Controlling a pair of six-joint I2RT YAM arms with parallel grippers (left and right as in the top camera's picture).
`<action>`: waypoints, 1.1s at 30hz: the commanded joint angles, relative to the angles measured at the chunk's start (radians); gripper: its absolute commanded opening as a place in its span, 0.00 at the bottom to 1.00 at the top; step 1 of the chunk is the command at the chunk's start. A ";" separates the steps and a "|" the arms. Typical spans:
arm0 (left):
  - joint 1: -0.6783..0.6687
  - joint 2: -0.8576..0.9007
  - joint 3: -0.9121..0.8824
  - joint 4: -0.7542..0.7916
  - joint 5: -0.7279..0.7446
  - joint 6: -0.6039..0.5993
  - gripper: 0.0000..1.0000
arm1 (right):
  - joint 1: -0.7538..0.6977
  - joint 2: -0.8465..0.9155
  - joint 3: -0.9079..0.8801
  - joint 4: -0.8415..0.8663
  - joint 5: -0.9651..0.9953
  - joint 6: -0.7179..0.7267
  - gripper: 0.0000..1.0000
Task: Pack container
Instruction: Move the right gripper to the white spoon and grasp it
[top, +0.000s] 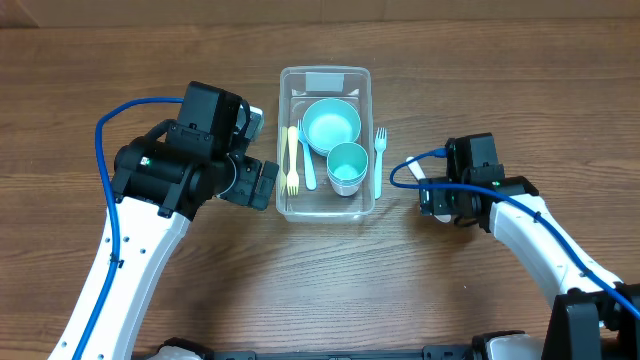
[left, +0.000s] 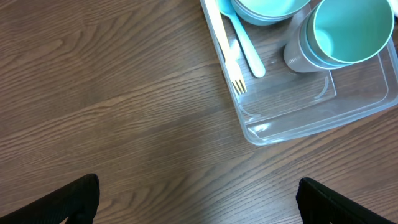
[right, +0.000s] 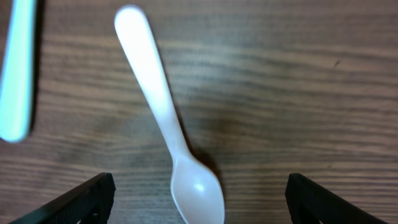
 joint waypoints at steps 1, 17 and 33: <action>0.007 0.004 -0.003 0.003 0.019 0.018 1.00 | -0.004 0.003 -0.040 0.049 -0.080 -0.077 0.90; 0.005 0.004 -0.004 0.003 0.019 0.018 1.00 | -0.004 0.150 -0.062 0.139 -0.090 -0.071 0.33; 0.005 0.004 -0.004 0.003 0.019 0.018 1.00 | -0.004 0.155 0.004 0.169 -0.090 0.047 0.04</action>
